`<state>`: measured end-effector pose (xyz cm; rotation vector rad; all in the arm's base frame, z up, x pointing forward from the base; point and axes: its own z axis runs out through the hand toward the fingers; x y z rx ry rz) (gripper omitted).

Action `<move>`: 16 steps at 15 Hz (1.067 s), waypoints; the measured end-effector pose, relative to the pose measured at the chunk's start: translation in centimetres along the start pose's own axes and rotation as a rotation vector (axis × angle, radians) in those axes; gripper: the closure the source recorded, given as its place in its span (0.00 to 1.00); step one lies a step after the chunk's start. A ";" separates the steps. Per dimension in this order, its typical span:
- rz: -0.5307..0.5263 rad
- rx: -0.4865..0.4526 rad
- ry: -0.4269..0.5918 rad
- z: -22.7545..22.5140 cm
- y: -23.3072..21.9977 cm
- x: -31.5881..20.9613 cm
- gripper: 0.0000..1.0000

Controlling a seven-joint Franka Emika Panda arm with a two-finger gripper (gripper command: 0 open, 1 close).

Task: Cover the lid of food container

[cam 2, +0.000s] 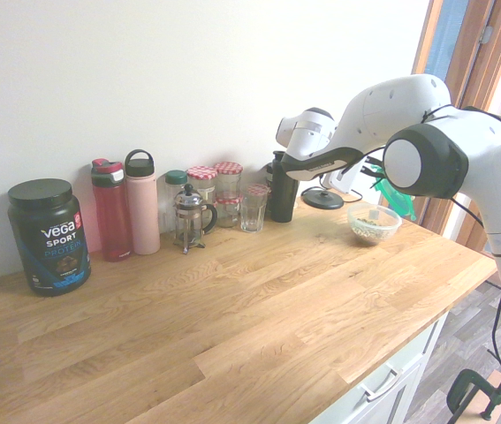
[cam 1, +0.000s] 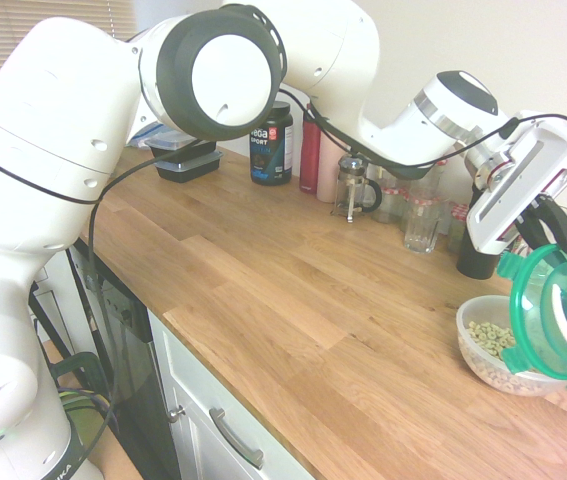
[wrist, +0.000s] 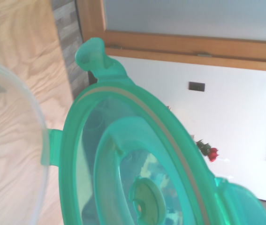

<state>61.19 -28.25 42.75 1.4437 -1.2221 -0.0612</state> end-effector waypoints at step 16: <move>-0.040 0.160 0.018 -5.7 -2.5 -6.6 0.00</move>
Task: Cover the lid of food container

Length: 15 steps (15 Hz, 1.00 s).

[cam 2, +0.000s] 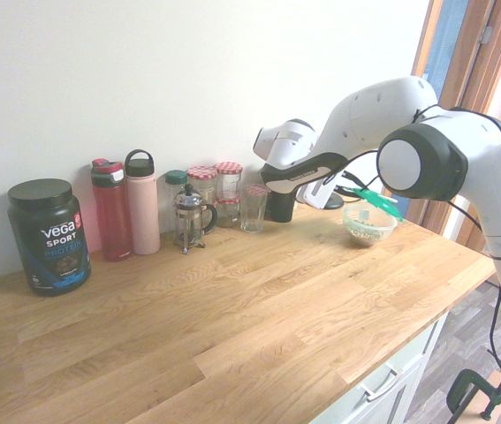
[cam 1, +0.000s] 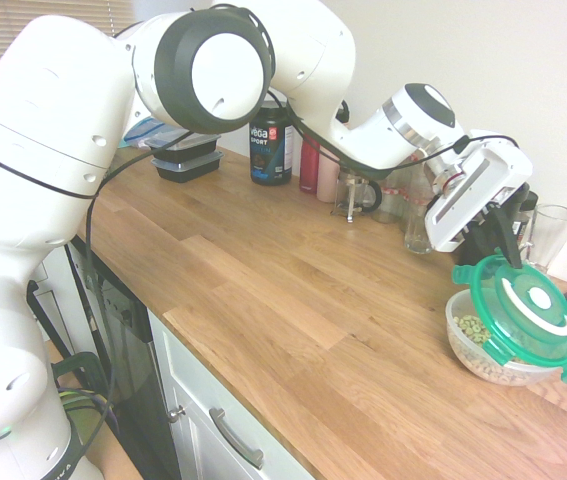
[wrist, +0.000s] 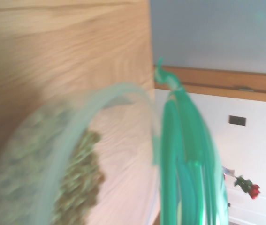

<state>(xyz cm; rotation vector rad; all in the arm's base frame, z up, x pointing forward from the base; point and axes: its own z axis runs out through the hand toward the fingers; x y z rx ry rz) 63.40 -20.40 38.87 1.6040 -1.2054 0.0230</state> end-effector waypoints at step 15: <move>-0.158 0.443 -0.619 -8.4 6.2 -4.5 0.00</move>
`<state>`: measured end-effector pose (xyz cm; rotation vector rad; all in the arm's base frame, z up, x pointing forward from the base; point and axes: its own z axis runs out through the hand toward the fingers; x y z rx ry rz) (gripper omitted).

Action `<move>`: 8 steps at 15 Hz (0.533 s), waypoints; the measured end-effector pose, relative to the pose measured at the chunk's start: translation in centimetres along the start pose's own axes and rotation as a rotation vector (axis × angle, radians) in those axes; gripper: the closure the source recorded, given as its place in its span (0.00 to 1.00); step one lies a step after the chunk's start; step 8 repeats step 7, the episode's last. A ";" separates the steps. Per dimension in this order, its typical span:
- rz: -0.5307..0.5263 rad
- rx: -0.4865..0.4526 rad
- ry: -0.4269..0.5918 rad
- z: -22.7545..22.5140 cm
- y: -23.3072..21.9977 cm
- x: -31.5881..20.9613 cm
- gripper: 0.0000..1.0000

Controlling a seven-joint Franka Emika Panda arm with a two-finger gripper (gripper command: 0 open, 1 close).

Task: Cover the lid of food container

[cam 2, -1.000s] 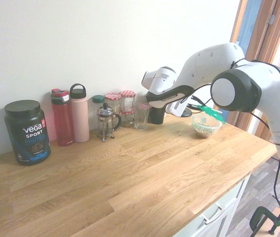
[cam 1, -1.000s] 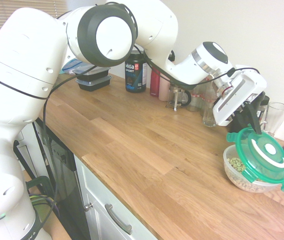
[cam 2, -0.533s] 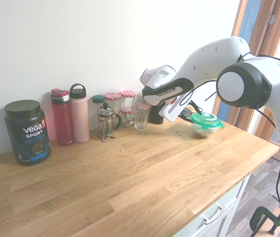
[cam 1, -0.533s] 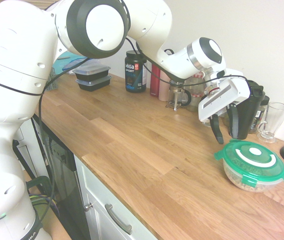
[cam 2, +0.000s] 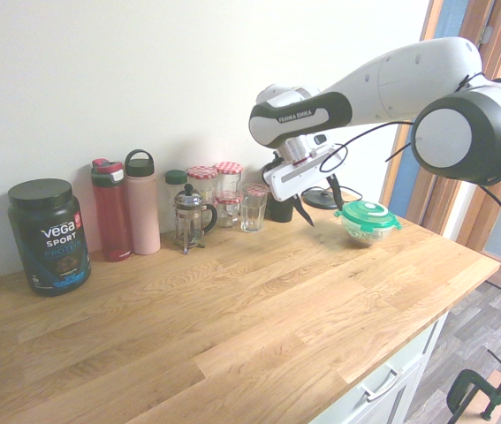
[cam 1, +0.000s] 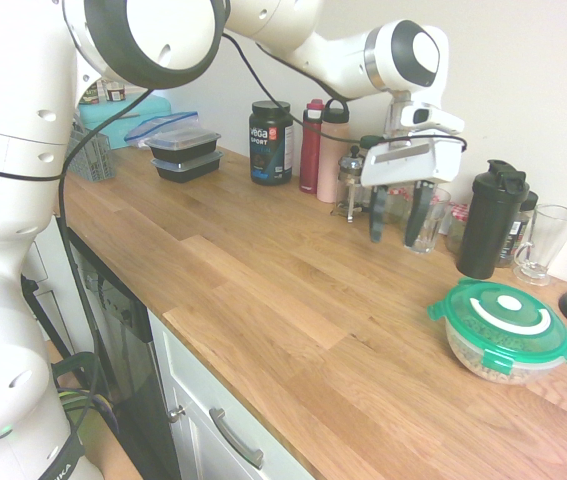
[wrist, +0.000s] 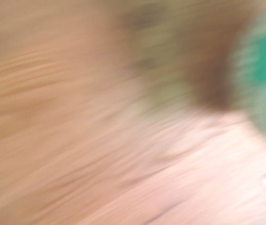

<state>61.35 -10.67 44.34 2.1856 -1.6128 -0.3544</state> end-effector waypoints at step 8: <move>-0.131 0.339 -0.211 -0.8 0.5 -8.7 0.00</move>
